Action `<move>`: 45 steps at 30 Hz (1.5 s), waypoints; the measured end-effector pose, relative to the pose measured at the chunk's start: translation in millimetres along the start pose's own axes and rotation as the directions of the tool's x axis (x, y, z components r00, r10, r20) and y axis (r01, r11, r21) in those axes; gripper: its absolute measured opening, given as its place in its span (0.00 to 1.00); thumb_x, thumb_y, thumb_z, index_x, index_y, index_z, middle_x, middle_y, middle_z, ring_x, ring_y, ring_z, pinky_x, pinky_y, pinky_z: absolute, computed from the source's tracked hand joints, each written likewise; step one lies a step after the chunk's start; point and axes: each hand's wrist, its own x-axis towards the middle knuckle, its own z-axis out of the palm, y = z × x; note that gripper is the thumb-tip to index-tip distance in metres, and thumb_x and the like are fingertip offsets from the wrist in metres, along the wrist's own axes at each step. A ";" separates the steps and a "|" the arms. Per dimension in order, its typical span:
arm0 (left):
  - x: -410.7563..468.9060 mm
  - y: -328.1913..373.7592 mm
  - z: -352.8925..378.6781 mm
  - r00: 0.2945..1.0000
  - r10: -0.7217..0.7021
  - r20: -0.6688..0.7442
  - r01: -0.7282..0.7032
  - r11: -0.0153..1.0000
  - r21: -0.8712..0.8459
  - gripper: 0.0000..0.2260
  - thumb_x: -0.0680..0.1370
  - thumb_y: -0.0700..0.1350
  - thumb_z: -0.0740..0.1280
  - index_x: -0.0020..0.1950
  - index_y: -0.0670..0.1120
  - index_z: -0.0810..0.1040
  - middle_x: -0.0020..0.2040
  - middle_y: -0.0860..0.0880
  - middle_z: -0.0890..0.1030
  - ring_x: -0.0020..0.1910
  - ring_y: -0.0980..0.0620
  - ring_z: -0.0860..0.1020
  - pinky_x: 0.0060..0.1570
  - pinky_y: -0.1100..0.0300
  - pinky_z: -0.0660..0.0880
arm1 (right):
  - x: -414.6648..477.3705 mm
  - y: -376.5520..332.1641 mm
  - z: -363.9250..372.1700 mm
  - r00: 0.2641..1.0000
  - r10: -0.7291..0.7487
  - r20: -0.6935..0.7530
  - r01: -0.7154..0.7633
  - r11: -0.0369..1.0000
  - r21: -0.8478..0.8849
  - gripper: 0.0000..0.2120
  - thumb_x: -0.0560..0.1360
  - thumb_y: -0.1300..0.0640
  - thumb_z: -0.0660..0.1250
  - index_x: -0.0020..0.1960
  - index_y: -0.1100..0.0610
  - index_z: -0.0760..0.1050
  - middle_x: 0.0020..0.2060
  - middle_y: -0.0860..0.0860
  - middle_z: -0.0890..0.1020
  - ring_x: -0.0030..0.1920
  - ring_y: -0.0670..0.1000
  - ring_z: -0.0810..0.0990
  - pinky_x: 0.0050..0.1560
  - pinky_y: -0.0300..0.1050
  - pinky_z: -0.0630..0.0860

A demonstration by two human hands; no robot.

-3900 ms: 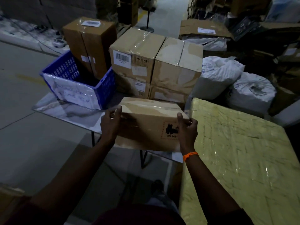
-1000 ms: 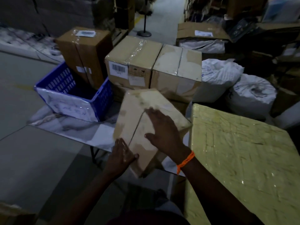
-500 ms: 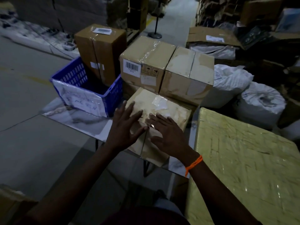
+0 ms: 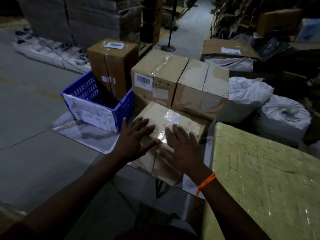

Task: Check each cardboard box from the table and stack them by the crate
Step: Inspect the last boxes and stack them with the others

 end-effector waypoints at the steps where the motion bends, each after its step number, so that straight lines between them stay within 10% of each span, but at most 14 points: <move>1: 8.0 1.7 -4.1 1.000 0.000 0.010 0.000 1.000 0.004 0.29 0.80 0.71 0.54 0.68 0.54 0.78 0.73 0.50 0.74 0.76 0.50 0.66 0.76 0.31 0.48 | 4.2 1.4 -4.5 0.999 0.002 0.040 -0.003 1.000 0.027 0.45 0.74 0.24 0.46 0.83 0.49 0.56 0.82 0.55 0.59 0.82 0.56 0.55 0.78 0.63 0.54; 9: 73.0 -1.4 -3.8 0.938 0.068 0.340 -0.099 0.992 0.073 0.34 0.80 0.64 0.37 0.82 0.52 0.58 0.82 0.50 0.59 0.81 0.49 0.55 0.78 0.44 0.50 | 52.1 4.5 -17.2 0.996 -0.005 0.091 0.001 0.999 0.045 0.44 0.73 0.31 0.31 0.83 0.48 0.56 0.82 0.55 0.58 0.82 0.57 0.55 0.77 0.61 0.55; 17: 73.0 -0.6 -4.0 0.939 0.033 0.343 -0.037 0.999 0.007 0.35 0.79 0.63 0.36 0.81 0.52 0.62 0.82 0.51 0.61 0.81 0.51 0.56 0.78 0.46 0.49 | 49.0 6.9 -11.9 0.997 -0.006 0.083 0.000 0.998 0.065 0.40 0.76 0.35 0.33 0.81 0.48 0.60 0.82 0.53 0.59 0.82 0.55 0.54 0.78 0.61 0.54; 23: 76.0 6.6 -4.0 0.961 -0.186 0.203 0.205 0.975 -0.081 0.29 0.82 0.59 0.61 0.78 0.46 0.66 0.80 0.42 0.62 0.80 0.41 0.57 0.76 0.44 0.58 | 40.5 14.5 -6.9 0.926 0.226 -0.301 -0.150 0.955 0.254 0.28 0.78 0.42 0.59 0.70 0.58 0.75 0.70 0.60 0.75 0.71 0.63 0.72 0.68 0.66 0.70; 27: 84.2 7.5 -12.4 0.872 -0.448 0.199 0.489 0.819 -0.299 0.27 0.77 0.53 0.73 0.71 0.45 0.69 0.69 0.43 0.73 0.68 0.43 0.73 0.63 0.50 0.70 | 22.0 38.3 4.3 0.793 0.591 -0.147 -0.415 0.702 0.579 0.41 0.76 0.38 0.70 0.80 0.59 0.62 0.78 0.60 0.65 0.78 0.61 0.64 0.76 0.61 0.64; 30: 79.6 9.2 -22.1 0.806 -0.475 0.352 0.586 0.722 -0.368 0.23 0.79 0.53 0.71 0.69 0.44 0.73 0.62 0.45 0.79 0.59 0.46 0.78 0.54 0.52 0.78 | 12.8 51.6 14.7 0.723 0.656 0.219 -0.382 0.115 0.917 0.48 0.62 0.27 0.77 0.73 0.53 0.72 0.67 0.52 0.80 0.66 0.54 0.79 0.69 0.58 0.75; 32: 70.8 11.2 -27.9 0.780 -0.470 0.413 0.623 0.647 -0.440 0.20 0.80 0.53 0.70 0.67 0.45 0.75 0.56 0.49 0.80 0.52 0.50 0.79 0.42 0.57 0.78 | 7.3 47.1 14.1 0.734 0.588 0.340 -0.359 -0.090 0.929 0.38 0.64 0.31 0.78 0.67 0.51 0.78 0.60 0.47 0.85 0.60 0.50 0.83 0.64 0.55 0.79; 36: 43.9 11.0 -44.3 0.717 -0.528 0.454 0.688 0.437 -0.579 0.20 0.80 0.57 0.69 0.64 0.45 0.77 0.55 0.48 0.80 0.54 0.46 0.79 0.43 0.53 0.77 | -0.8 40.0 10.8 0.775 0.527 0.349 -0.329 -0.135 0.934 0.31 0.73 0.36 0.74 0.71 0.49 0.75 0.63 0.45 0.81 0.61 0.45 0.79 0.59 0.46 0.76; 39: 7.1 12.1 -46.6 0.721 -0.618 0.312 0.609 0.352 -0.711 0.20 0.80 0.62 0.66 0.53 0.44 0.80 0.50 0.46 0.82 0.50 0.47 0.81 0.44 0.53 0.77 | -8.2 38.2 14.1 0.804 0.481 0.351 -0.287 -0.203 0.936 0.46 0.65 0.25 0.74 0.76 0.44 0.70 0.73 0.45 0.75 0.71 0.50 0.74 0.72 0.57 0.71; 42: -28.7 8.9 -45.0 0.630 -0.729 0.266 0.551 0.178 -0.816 0.29 0.71 0.77 0.62 0.47 0.53 0.84 0.50 0.48 0.85 0.53 0.45 0.82 0.56 0.45 0.78 | -14.1 34.8 27.0 0.822 0.455 0.342 -0.235 -0.276 0.932 0.39 0.67 0.26 0.73 0.73 0.44 0.74 0.71 0.49 0.77 0.73 0.55 0.74 0.74 0.64 0.69; 45: -57.8 7.8 -39.1 0.553 -0.773 0.311 0.525 0.033 -0.850 0.25 0.69 0.71 0.69 0.50 0.52 0.85 0.53 0.47 0.85 0.56 0.43 0.81 0.58 0.43 0.78 | -23.6 29.8 31.8 0.803 0.506 0.313 -0.208 -0.254 0.945 0.34 0.70 0.35 0.74 0.71 0.50 0.76 0.67 0.55 0.80 0.69 0.58 0.78 0.71 0.65 0.72</move>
